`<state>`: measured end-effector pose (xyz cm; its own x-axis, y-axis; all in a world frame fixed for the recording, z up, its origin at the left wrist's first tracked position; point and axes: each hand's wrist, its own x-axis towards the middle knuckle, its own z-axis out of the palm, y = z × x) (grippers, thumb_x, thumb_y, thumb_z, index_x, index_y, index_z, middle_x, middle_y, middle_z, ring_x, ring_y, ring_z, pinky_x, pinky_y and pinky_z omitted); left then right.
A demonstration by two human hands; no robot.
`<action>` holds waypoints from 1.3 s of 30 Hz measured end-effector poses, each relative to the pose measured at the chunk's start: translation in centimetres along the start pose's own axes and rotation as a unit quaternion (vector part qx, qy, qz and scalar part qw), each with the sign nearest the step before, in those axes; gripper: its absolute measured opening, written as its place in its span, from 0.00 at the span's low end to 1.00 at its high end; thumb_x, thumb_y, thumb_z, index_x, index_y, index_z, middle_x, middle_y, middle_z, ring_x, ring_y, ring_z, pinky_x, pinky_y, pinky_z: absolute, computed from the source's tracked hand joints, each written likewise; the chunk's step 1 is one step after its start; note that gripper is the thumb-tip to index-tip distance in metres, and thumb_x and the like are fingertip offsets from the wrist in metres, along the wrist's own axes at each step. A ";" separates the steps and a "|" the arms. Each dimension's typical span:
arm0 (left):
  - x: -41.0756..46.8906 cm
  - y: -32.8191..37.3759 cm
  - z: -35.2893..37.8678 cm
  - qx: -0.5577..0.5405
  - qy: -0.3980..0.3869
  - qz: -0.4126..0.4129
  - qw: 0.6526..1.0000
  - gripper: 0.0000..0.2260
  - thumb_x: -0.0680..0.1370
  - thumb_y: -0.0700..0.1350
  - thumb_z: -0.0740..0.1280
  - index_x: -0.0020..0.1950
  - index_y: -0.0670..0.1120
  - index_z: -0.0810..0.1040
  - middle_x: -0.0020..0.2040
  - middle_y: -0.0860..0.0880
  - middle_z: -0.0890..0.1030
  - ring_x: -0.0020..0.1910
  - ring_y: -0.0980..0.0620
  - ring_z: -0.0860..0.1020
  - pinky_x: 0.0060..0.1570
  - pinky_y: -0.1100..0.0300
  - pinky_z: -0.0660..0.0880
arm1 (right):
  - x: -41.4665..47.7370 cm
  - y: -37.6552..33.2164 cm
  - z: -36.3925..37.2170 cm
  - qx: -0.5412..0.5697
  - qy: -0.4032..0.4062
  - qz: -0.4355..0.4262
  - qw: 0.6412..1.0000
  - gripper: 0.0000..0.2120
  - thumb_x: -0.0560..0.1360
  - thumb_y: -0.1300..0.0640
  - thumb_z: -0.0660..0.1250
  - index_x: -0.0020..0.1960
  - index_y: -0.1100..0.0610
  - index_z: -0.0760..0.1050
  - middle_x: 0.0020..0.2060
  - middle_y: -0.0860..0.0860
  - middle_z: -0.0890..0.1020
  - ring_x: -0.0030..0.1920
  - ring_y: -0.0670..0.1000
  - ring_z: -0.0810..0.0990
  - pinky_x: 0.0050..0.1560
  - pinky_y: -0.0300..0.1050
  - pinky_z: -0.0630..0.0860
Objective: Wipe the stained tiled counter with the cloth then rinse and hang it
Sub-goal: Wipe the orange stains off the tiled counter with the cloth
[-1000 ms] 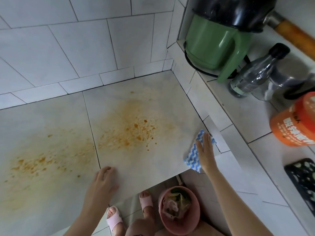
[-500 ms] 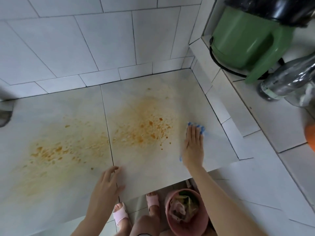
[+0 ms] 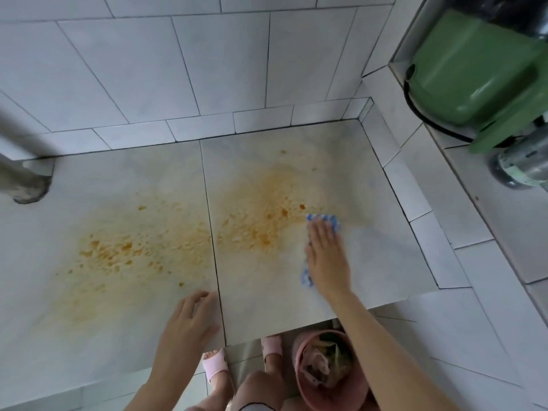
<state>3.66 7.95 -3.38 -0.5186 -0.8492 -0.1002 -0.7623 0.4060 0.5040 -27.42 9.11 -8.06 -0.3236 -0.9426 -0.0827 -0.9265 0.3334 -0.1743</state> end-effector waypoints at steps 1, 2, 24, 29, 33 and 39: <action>-0.1 -0.1 0.0 -0.001 -0.004 0.000 1.000 0.29 0.62 0.39 0.78 0.60 0.50 0.73 0.55 0.51 0.75 0.53 0.54 0.69 0.34 0.59 0.76 | 0.1 1.5 -0.3 0.000 0.000 0.027 1.000 0.28 0.79 0.47 0.34 0.76 0.55 0.45 0.76 0.51 0.47 0.75 0.51 0.42 0.74 0.45 0.40; -0.3 -0.2 0.0 -0.001 -0.008 0.003 1.000 0.30 0.61 0.39 0.78 0.59 0.50 0.73 0.55 0.51 0.75 0.53 0.54 0.69 0.35 0.60 0.76 | 0.3 3.0 -0.5 -0.004 0.008 0.056 0.998 0.28 0.78 0.47 0.36 0.76 0.56 0.46 0.76 0.52 0.49 0.76 0.51 0.44 0.74 0.46 0.41; -1.6 -1.9 0.0 0.015 0.012 0.016 1.000 0.30 0.58 0.41 0.80 0.57 0.48 0.75 0.54 0.52 0.73 0.50 0.53 0.70 0.36 0.60 0.76 | -1.3 -6.4 0.9 -0.006 0.006 -0.025 1.000 0.26 0.80 0.51 0.44 0.77 0.56 0.50 0.76 0.52 0.52 0.76 0.51 0.48 0.74 0.49 0.47; -1.7 -1.9 -0.1 0.016 0.007 0.014 1.000 0.29 0.58 0.41 0.80 0.57 0.48 0.75 0.54 0.53 0.73 0.50 0.53 0.70 0.36 0.60 0.76 | 0.0 2.3 -1.0 -0.066 -0.040 0.065 0.995 0.26 0.79 0.53 0.42 0.74 0.62 0.57 0.74 0.59 0.59 0.75 0.58 0.53 0.73 0.53 0.47; -1.7 -1.9 -0.1 0.013 0.009 0.009 1.000 0.28 0.59 0.42 0.80 0.57 0.49 0.75 0.54 0.55 0.72 0.51 0.54 0.70 0.37 0.61 0.76 | 2.4 6.5 -1.1 -0.086 -0.101 0.148 0.980 0.31 0.80 0.49 0.35 0.73 0.65 0.58 0.76 0.61 0.50 0.76 0.61 0.46 0.74 0.59 0.44; -1.7 -2.1 0.0 0.020 0.001 0.010 1.000 0.30 0.58 0.43 0.80 0.57 0.49 0.74 0.55 0.54 0.73 0.50 0.53 0.70 0.33 0.60 0.76 | 5.1 1.2 -2.5 0.002 -0.061 0.208 0.976 0.27 0.82 0.51 0.43 0.76 0.59 0.36 0.76 0.57 0.40 0.76 0.56 0.39 0.74 0.50 0.35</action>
<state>6.14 8.53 -4.33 -0.5335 -0.8411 -0.0890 -0.7668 0.4365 0.4707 -30.68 4.61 -6.27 -0.6468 -0.7160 -0.2624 -0.7187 0.6875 -0.1043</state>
